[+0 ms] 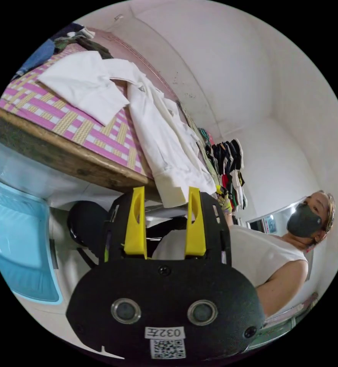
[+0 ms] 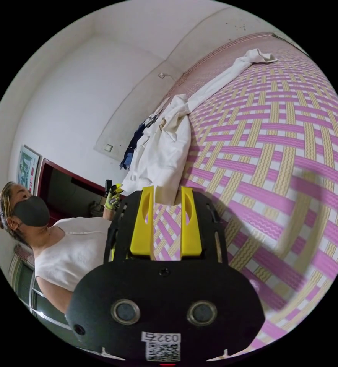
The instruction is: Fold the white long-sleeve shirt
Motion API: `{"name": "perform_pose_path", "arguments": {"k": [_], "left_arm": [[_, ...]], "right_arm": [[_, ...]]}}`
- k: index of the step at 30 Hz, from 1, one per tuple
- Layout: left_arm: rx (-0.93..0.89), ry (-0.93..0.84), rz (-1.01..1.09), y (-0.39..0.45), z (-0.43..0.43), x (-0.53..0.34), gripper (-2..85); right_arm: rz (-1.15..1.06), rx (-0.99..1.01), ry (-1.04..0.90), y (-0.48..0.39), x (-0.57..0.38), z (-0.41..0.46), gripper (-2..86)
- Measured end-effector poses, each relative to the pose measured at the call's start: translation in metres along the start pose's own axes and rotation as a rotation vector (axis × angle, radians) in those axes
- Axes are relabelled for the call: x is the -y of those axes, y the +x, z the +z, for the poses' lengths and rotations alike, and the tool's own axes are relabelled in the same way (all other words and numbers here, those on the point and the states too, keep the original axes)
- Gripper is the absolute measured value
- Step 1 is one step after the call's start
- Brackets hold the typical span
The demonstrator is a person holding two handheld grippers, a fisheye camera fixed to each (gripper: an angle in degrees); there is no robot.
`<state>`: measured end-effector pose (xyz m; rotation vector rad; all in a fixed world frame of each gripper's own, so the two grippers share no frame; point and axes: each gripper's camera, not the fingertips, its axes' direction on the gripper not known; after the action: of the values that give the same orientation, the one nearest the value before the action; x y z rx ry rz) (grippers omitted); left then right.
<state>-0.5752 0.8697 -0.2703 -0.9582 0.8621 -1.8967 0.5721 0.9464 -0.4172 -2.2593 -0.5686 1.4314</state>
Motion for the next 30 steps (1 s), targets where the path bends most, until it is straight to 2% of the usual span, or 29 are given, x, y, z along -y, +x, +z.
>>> {"name": "perform_pose_path", "arguments": {"k": [5,9,11,14,16,19,21,25,30], "left_arm": [[0.01,-0.026,0.004,-0.003,-0.013,0.014,8.8],[0.094,-0.03,0.017,0.003,-0.034,0.025,0.5],[0.067,-0.023,0.044,0.004,-0.046,0.029,-0.8],[-0.231,0.149,0.17,0.002,-0.088,0.027,-1.4],[-0.499,0.316,0.272,-0.01,-0.119,0.021,-1.5],[-0.728,0.461,0.204,-0.055,-0.137,0.013,-1.5],[-0.784,0.514,0.112,-0.086,-0.14,0.005,-1.5],[-0.647,0.524,-0.028,-0.123,-0.154,-0.019,-1.5],[-0.702,0.568,-0.058,-0.149,-0.169,-0.035,-1.5]], "right_arm": [[-0.005,0.036,-0.078,0.003,0.016,0.011,10.7],[-0.015,0.023,-0.13,0.002,0.027,0.018,9.1],[-0.014,0.035,-0.141,0.004,0.029,0.017,9.0],[-0.004,0.108,-0.127,0.012,0.027,0.012,9.5],[0.019,0.106,-0.093,0.018,0.023,0.006,10.3],[-0.006,0.082,-0.091,0.013,0.019,0.007,10.9],[-0.019,0.089,-0.124,0.008,0.017,0.013,10.9],[-0.031,0.124,-0.183,-0.001,0.006,0.03,10.3],[-0.064,0.155,-0.241,-0.017,-0.01,0.052,10.7]]}}
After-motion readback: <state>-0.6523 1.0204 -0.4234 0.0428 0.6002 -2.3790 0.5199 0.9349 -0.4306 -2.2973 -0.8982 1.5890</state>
